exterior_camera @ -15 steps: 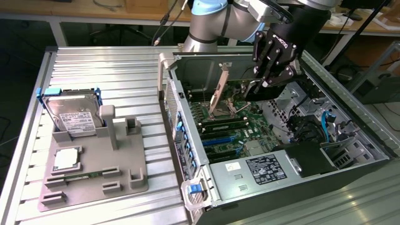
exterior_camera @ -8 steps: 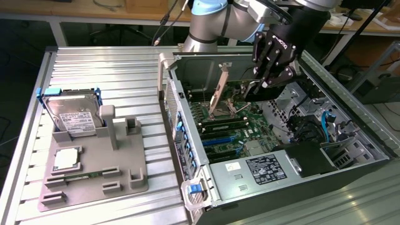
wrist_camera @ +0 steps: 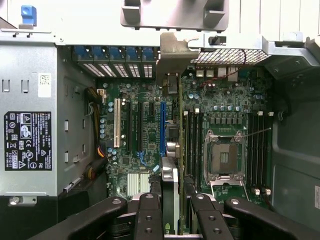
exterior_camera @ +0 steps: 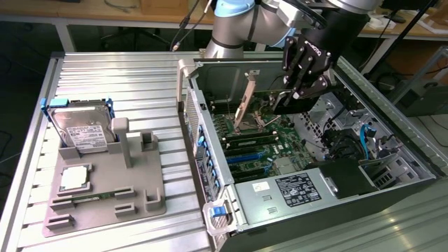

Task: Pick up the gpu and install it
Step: 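Insert the gpu into the slot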

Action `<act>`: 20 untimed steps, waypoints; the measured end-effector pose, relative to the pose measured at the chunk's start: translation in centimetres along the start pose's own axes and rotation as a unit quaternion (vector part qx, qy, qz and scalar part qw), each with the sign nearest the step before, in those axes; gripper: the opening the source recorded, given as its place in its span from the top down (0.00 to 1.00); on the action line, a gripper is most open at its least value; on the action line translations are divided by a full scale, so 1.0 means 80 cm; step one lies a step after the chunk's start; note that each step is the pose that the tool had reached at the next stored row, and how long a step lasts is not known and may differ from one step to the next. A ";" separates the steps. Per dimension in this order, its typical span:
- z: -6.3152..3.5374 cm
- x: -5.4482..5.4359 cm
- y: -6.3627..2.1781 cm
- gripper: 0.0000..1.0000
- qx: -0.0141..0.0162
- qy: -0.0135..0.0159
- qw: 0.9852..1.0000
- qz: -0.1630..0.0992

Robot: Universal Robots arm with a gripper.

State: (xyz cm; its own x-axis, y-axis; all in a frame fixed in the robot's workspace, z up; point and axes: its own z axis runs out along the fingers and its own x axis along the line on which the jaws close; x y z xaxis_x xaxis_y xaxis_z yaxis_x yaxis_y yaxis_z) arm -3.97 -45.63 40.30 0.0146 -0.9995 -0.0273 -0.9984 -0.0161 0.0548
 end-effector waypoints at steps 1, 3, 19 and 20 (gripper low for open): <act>0.000 0.000 0.000 0.73 0.000 0.000 1.000 0.000; 0.001 0.000 0.000 0.73 0.000 0.000 1.000 0.000; 0.006 0.000 0.000 0.73 0.000 0.000 1.000 0.000; 0.006 0.000 0.000 0.73 0.000 0.000 1.000 0.000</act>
State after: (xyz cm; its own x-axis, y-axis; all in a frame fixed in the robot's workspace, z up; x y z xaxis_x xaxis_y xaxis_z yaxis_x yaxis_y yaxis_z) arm -3.97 -45.63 39.80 0.0146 -0.9995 -0.0273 -0.9984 -0.0161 0.0548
